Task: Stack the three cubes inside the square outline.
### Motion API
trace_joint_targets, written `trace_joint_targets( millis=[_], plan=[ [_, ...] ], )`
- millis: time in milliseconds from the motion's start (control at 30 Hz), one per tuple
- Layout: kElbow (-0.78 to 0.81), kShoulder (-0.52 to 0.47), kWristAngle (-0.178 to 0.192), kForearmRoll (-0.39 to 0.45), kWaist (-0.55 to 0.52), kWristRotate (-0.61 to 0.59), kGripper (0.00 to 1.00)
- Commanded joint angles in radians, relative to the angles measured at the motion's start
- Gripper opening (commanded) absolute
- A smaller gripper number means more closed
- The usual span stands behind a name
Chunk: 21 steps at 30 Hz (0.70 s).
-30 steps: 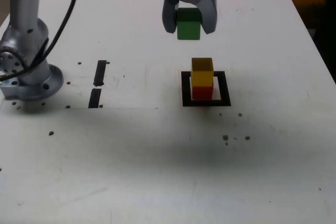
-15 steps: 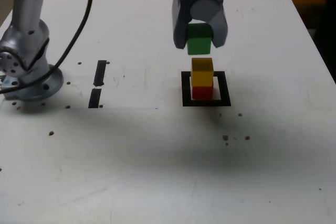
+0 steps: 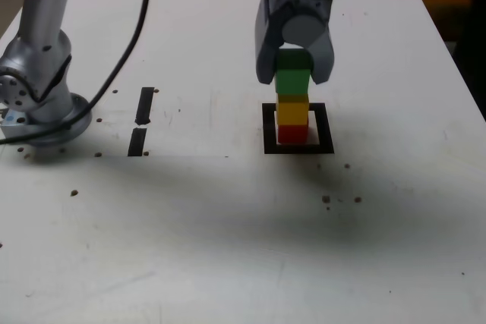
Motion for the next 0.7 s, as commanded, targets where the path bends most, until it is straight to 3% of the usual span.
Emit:
trace_joint_targets(
  millis=[0,367,667],
  plan=[
    [-0.003,0.012,-0.002,-0.001,-0.001,0.004,0.19],
    [0.010,0.034,-0.008,-0.025,0.004,0.018,0.27],
    [0.011,0.030,-0.007,-0.011,0.004,0.019,0.58]
  ],
)
